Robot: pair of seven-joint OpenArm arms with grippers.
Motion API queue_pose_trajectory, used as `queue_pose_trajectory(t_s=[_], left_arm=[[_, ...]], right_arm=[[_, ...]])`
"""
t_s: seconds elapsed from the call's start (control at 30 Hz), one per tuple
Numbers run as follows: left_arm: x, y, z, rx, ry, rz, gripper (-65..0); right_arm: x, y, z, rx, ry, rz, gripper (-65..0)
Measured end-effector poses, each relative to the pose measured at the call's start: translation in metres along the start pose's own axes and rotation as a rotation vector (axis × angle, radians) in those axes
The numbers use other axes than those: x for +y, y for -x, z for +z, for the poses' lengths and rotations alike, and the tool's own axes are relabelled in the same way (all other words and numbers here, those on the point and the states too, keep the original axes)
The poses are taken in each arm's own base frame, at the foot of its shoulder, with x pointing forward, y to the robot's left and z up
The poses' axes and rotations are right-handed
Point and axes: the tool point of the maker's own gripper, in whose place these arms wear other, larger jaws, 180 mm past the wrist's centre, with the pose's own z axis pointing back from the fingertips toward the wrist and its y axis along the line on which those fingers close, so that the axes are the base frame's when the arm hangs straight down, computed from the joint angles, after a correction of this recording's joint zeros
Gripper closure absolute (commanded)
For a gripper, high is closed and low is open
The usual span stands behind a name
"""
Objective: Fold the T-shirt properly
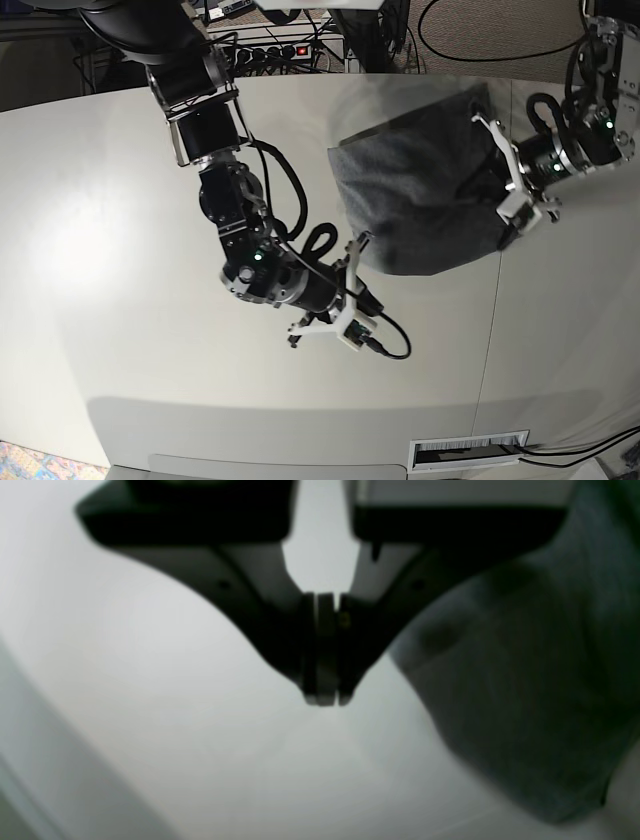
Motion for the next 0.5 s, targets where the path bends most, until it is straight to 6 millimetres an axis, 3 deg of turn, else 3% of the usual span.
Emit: queue_pose_trajectory(t_s=[0.23, 0.5], left_arm=[[-0.046, 0.016, 0.001, -0.014, 0.1, 0.095, 0.0], [-0.077, 0.037, 0.001, -0.007, 0.151, 0.216, 0.0]], right_arm=[[0.004, 0.008, -0.023, 0.018, 0.01, 0.03, 0.0], [0.001, 0.015, -0.042, 0.015, 0.001, 0.046, 0.0]])
